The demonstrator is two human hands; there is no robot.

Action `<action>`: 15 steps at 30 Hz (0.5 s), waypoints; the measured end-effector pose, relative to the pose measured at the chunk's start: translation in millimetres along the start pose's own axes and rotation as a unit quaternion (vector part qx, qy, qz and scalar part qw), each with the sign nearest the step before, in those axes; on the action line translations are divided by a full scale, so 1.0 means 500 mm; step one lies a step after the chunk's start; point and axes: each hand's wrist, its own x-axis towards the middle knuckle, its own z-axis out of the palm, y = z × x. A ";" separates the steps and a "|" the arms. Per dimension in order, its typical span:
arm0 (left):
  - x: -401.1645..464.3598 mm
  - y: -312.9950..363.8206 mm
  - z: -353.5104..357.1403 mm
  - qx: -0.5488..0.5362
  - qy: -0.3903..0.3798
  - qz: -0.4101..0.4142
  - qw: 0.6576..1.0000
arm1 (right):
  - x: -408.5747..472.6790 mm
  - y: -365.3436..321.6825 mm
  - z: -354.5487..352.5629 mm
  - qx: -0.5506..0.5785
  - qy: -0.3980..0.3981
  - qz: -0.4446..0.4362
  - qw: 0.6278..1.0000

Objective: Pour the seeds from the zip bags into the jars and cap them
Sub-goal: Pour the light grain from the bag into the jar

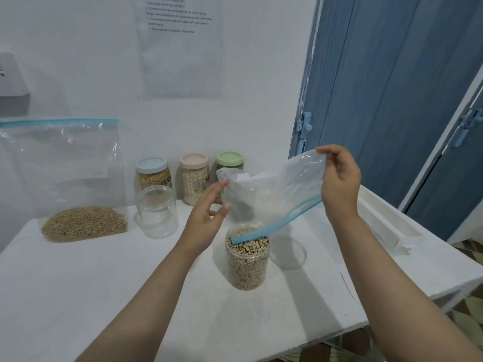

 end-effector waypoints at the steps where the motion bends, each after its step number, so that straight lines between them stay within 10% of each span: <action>1: 0.007 0.001 -0.001 0.012 -0.007 0.005 1.000 | 0.008 0.001 0.001 -0.003 0.001 -0.003 1.000; 8: 0.053 0.008 0.001 -0.014 0.007 0.025 1.000 | 0.042 -0.007 0.002 -0.014 0.039 0.100 0.994; 15: 0.108 0.047 -0.009 -0.181 0.195 -0.007 0.964 | 0.047 -0.016 -0.003 0.010 0.059 0.322 0.945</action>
